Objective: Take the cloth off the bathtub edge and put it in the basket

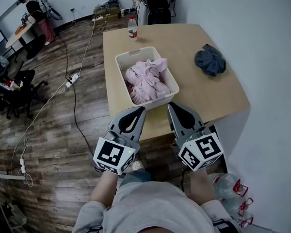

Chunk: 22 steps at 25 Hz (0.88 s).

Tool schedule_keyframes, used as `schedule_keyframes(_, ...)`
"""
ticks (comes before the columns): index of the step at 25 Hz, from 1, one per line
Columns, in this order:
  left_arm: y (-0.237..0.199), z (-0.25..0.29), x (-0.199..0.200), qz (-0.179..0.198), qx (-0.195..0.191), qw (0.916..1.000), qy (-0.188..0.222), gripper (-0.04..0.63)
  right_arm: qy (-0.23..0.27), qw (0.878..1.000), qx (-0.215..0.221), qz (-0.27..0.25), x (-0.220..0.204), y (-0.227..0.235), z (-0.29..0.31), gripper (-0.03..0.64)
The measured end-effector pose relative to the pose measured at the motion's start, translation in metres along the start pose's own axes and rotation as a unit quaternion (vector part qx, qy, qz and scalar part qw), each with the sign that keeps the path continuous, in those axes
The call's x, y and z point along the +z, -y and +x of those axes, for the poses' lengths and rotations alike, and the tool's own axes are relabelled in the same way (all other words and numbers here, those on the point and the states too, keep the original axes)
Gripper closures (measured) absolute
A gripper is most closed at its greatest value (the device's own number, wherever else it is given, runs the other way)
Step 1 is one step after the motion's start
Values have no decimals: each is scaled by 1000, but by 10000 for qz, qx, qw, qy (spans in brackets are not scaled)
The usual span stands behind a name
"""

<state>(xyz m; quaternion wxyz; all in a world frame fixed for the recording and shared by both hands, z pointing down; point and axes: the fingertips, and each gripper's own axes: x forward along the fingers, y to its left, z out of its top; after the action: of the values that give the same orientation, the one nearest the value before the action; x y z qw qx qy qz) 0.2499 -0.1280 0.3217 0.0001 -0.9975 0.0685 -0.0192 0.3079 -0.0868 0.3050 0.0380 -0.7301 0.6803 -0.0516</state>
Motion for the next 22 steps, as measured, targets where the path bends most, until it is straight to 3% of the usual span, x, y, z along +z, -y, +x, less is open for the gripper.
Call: schedule_keyframes(22,126,-57,5,119,-32,9999,61,598,155,9998,75,-100,-3,-38,-129,607)
